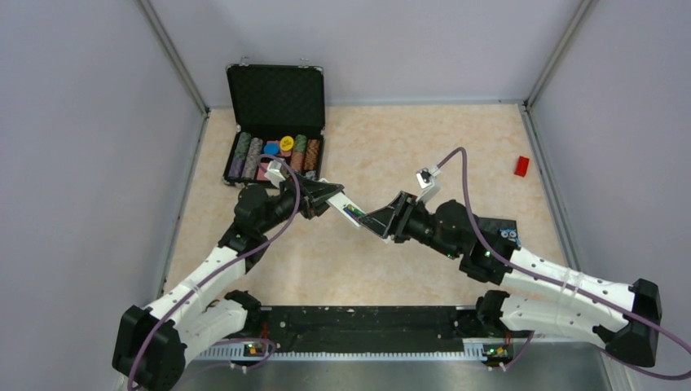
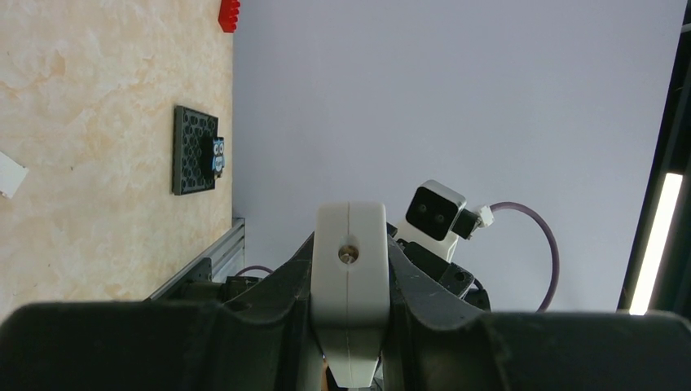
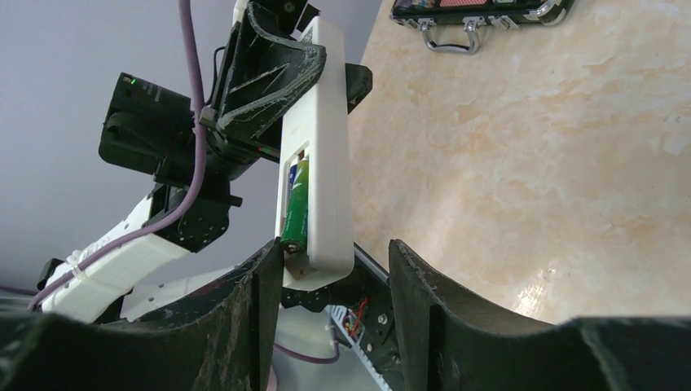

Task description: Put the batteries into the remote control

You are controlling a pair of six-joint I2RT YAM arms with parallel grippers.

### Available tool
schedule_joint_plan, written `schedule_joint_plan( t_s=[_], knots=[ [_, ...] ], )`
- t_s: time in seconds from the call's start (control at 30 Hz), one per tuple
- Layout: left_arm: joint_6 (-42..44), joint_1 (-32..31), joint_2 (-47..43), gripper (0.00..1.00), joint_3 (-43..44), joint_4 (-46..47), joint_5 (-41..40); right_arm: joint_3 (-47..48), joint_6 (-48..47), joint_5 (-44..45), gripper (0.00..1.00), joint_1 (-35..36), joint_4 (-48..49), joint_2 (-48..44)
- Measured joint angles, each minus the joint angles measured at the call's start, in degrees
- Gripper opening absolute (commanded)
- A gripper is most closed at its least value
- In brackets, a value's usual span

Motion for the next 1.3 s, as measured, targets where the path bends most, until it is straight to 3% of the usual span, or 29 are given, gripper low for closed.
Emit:
schedule_joint_plan(
  t_s=[0.27,0.53,0.67,0.8,0.9,1.3],
  knots=[
    [0.04,0.00,-0.59,0.00,0.00,-0.13,0.02,-0.07,0.35,-0.61,0.58,0.00,0.15,-0.04],
    [0.11,0.00,-0.76,0.00,-0.02,-0.22,0.00,-0.48,0.39,-0.96,0.58,0.00,2.97,-2.80],
    [0.09,0.00,-0.76,0.00,-0.02,-0.28,0.00,-1.29,0.79,-0.48,0.55,0.00,4.31,-5.86],
    [0.07,0.00,-0.98,0.00,-0.02,-0.35,0.00,-1.57,1.27,0.00,0.36,0.00,4.74,-6.34],
    [0.04,0.00,-1.44,0.00,-0.02,-0.37,0.00,-1.86,1.86,0.24,0.29,0.00,4.83,-5.77],
    [0.07,0.02,-2.34,0.00,-0.02,-0.92,-0.22,-1.86,2.34,0.24,0.29,0.00,5.20,-2.25]
  ],
)
